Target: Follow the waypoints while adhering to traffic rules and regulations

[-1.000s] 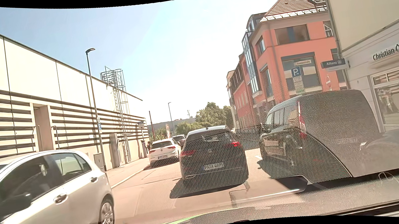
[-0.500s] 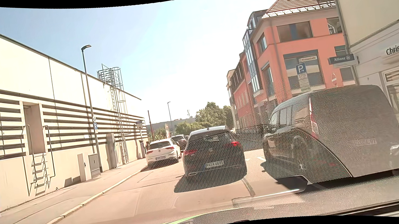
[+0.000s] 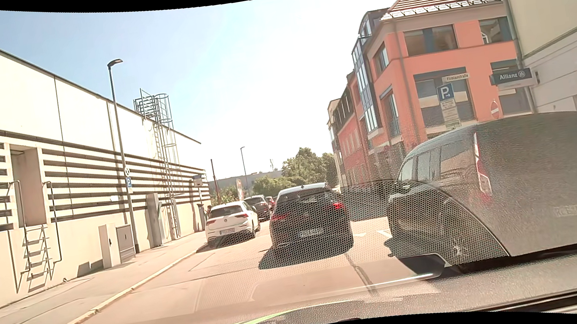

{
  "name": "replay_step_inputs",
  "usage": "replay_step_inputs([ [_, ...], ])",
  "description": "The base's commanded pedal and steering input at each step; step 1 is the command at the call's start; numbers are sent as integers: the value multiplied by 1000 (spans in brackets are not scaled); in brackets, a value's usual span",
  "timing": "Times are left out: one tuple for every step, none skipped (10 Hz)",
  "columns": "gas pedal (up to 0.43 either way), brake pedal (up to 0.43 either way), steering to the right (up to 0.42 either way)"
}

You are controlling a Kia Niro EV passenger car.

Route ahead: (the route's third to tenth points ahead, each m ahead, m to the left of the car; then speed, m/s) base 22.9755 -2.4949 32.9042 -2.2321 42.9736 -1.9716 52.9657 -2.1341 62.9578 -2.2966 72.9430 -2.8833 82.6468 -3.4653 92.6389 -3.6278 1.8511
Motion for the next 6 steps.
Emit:
replay_step_inputs([
  [98,0,11],
  [98,0,11],
  [98,0,11],
  [98,0,11],
  [98,0,11],
  [98,0,10],
])
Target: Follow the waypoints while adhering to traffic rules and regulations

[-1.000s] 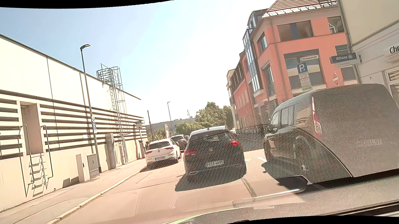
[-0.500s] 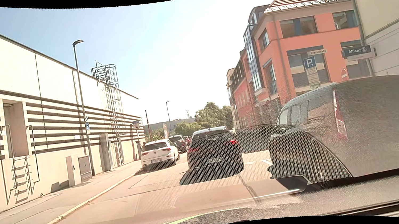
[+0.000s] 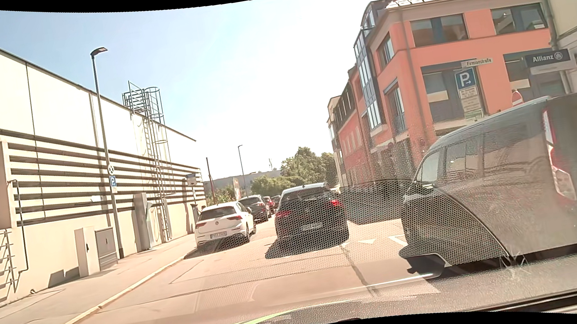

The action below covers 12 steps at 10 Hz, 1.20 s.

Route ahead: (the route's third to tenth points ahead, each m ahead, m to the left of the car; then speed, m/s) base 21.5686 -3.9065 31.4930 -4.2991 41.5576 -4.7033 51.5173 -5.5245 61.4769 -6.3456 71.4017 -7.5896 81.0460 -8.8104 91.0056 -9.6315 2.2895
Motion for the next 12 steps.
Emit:
replay_step_inputs([
  [98,0,11],
  [98,0,12],
  [98,0,15],
  [98,0,15],
  [98,0,14],
  [79,0,14],
  [0,0,14],
  [0,0,14],
  [0,0,14],
  [0,0,15],
  [0,24,14],
  [0,55,14],
])
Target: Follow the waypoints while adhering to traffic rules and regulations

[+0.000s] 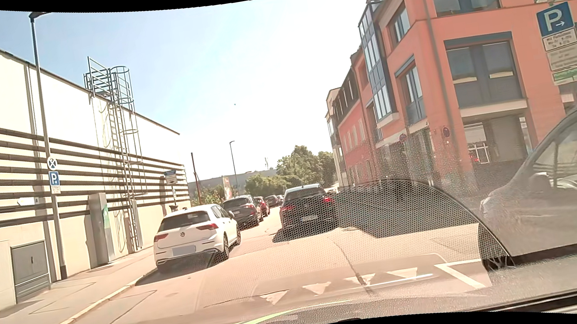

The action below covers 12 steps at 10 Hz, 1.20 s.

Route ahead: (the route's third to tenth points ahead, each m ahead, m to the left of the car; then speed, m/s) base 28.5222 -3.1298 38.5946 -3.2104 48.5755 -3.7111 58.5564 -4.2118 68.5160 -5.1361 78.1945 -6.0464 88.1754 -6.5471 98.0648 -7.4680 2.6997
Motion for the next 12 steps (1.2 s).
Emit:
replay_step_inputs([
  [0,85,14],
  [0,116,14],
  [0,128,14],
  [0,134,14],
  [0,146,14],
  [0,152,14],
  [0,152,14],
  [0,159,14],
  [0,152,14],
  [0,152,14],
  [0,152,14],
  [0,165,14],
])
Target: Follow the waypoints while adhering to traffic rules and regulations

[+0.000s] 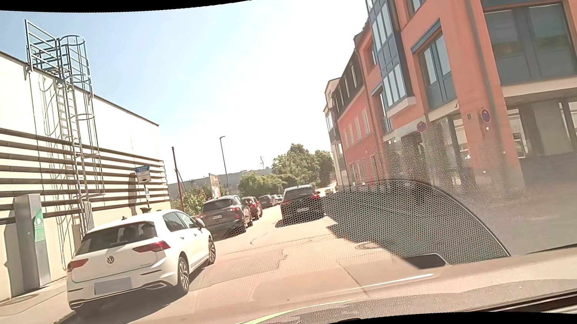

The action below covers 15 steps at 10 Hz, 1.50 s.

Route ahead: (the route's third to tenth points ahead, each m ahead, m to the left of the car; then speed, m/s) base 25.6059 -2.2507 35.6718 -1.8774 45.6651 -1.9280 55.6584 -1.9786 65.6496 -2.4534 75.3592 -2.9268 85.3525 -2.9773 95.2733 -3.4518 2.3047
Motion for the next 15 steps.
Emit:
replay_step_inputs([
  [0,165,14],
  [0,165,14],
  [0,165,16],
  [0,159,19],
  [0,165,20],
  [0,152,20],
  [0,0,20],
  [0,0,20],
  [110,0,20],
  [240,0,21],
  [268,0,21],
  [268,0,20],
  [268,0,20],
  [268,0,20],
  [268,0,18],
])
